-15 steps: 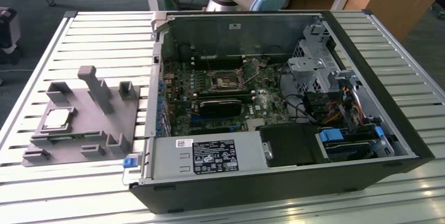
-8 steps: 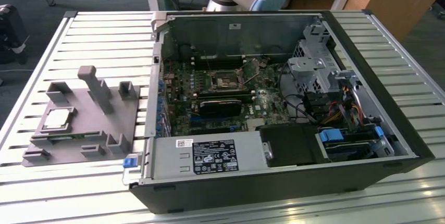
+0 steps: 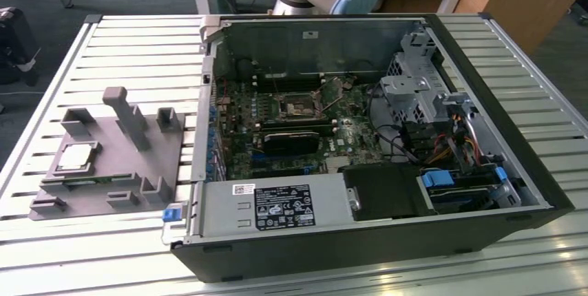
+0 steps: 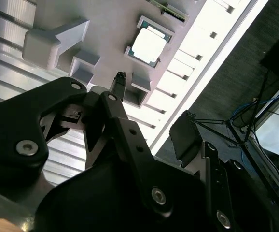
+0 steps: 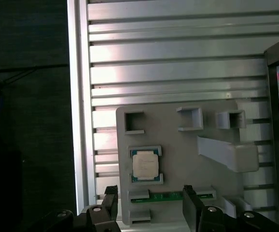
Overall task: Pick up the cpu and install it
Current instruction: 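Pick up the cpu and move it towards the insertion slot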
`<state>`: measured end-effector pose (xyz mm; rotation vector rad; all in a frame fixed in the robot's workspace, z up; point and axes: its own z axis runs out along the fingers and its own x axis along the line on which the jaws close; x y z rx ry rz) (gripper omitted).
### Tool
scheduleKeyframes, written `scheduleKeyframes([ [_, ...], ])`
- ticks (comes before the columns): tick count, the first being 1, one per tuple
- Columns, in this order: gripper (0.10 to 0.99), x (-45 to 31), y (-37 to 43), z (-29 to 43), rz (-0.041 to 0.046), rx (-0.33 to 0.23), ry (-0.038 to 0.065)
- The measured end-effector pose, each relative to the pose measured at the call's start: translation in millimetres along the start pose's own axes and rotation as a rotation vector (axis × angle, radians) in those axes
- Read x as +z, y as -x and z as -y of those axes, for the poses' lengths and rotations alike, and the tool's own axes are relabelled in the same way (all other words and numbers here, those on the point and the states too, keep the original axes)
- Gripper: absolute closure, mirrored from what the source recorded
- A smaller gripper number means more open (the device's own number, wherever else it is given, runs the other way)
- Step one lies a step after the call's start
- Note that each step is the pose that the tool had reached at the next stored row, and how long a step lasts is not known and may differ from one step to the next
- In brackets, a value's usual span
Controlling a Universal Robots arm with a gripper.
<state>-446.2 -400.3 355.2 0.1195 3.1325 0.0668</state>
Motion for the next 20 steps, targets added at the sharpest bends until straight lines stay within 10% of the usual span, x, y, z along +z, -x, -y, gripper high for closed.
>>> scheduleKeyframes([
  [20,0.439,4.9,0.0,0.2,0.0,0.0,0.0],
])
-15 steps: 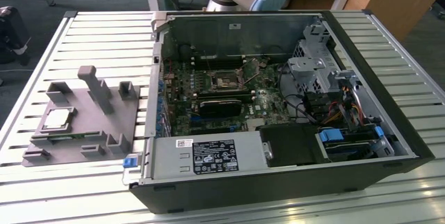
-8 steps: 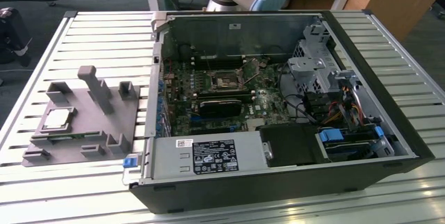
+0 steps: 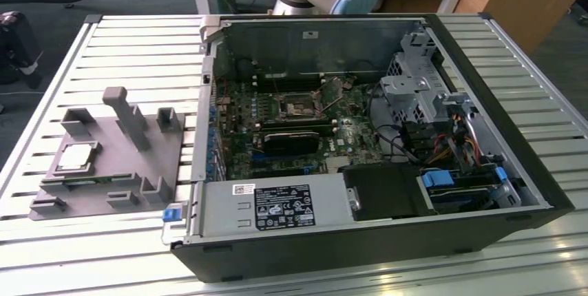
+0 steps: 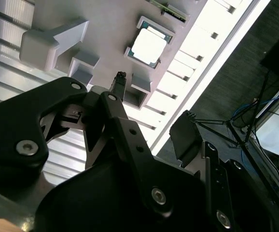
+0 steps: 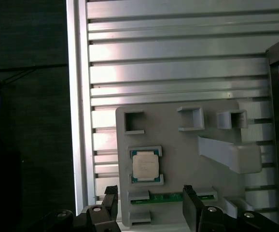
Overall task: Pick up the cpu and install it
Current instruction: 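Pick up the cpu and move it towards the insertion slot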
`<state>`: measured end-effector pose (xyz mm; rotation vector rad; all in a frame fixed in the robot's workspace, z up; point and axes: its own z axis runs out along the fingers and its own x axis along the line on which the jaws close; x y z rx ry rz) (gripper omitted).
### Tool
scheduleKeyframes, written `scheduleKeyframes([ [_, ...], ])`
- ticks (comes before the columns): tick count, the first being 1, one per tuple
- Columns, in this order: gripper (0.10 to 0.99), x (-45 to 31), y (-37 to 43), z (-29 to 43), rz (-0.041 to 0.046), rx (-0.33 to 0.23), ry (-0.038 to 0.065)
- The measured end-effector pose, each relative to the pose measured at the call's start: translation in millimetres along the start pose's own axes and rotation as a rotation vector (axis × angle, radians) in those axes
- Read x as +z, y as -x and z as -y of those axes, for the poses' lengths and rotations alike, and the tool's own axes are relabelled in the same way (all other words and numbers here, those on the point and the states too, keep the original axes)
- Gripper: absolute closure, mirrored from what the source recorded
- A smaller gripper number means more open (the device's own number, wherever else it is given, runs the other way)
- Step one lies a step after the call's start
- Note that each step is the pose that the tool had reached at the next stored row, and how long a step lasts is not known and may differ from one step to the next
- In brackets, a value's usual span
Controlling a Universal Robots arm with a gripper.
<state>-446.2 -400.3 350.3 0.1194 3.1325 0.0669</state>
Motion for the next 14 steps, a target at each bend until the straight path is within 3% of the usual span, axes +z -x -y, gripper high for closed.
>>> scheduleKeyframes([
  [14,0.439,6.8,0.0,0.5,0.0,0.0,0.0],
])
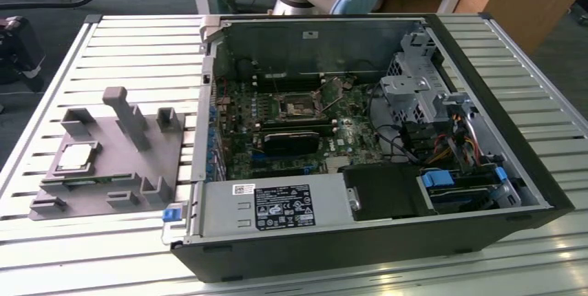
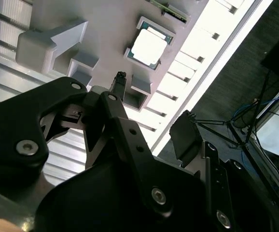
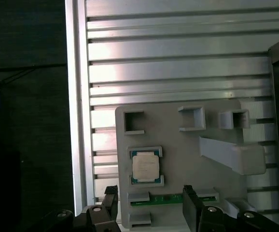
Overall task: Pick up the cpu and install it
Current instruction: 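Pick up the cpu and move it towards the insertion slot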
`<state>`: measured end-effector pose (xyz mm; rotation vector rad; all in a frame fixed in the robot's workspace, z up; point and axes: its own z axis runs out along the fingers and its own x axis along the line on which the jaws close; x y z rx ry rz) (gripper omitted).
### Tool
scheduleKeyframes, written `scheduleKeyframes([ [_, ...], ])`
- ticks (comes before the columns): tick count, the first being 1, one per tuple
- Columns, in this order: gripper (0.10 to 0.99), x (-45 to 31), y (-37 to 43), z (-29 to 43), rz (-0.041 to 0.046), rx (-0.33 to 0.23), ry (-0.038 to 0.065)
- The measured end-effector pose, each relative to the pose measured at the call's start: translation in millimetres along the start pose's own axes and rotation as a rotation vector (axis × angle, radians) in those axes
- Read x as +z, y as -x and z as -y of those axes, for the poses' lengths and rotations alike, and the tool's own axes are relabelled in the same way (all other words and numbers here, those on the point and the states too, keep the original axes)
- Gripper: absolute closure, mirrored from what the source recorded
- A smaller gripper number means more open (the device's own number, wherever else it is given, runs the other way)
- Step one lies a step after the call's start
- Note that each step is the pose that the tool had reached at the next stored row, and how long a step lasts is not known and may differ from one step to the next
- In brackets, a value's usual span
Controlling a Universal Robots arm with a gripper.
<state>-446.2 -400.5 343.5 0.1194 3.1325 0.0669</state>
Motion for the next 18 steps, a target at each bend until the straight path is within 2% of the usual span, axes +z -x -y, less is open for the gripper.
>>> scheduleKeyframes([
  [9,0.439,8.3,0.1,2.0,-0.0005,-0.012,0.0],
  [18,0.439,13.4,0.1,2.3,-0.0008,-0.015,0.0],
])
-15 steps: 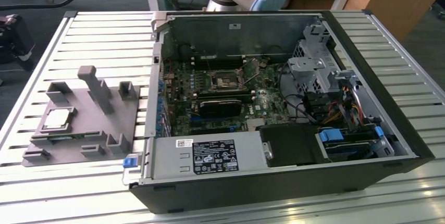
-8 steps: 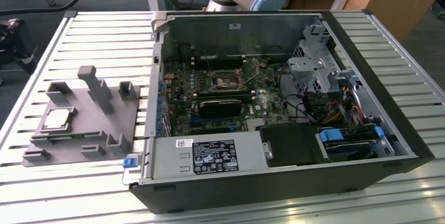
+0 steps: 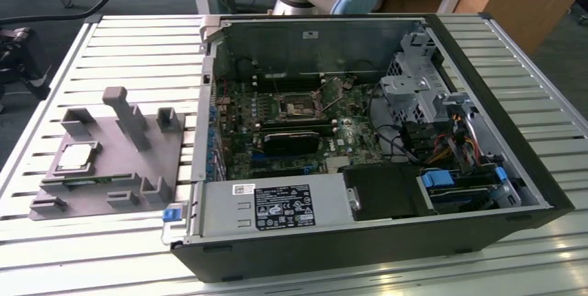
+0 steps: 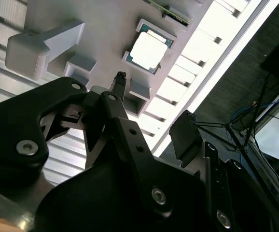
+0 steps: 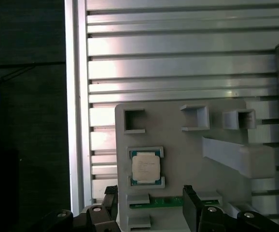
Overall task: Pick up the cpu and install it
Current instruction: 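Pick up the cpu and move it towards the insertion slot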
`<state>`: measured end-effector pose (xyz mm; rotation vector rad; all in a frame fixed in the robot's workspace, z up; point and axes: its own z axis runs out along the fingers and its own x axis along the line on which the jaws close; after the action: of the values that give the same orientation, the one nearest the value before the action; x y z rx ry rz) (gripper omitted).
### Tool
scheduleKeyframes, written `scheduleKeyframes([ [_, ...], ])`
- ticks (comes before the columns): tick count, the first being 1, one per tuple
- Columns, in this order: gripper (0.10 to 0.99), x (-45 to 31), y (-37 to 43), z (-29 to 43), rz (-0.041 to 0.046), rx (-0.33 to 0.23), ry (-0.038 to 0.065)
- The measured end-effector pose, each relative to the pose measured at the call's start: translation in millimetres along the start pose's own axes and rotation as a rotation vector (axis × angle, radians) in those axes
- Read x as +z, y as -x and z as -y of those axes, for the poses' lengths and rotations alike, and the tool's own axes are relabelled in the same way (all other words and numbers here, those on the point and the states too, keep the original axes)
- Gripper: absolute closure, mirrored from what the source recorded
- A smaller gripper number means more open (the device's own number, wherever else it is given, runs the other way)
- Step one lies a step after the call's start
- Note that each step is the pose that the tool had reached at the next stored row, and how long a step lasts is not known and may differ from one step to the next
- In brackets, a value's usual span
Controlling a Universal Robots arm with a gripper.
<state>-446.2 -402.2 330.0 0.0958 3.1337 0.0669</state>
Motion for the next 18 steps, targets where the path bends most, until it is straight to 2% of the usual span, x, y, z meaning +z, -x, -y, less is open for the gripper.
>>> scheduleKeyframes([
  [18,0.439,7.3,0.0,0.3,0.0001,0.0,0.0],
])
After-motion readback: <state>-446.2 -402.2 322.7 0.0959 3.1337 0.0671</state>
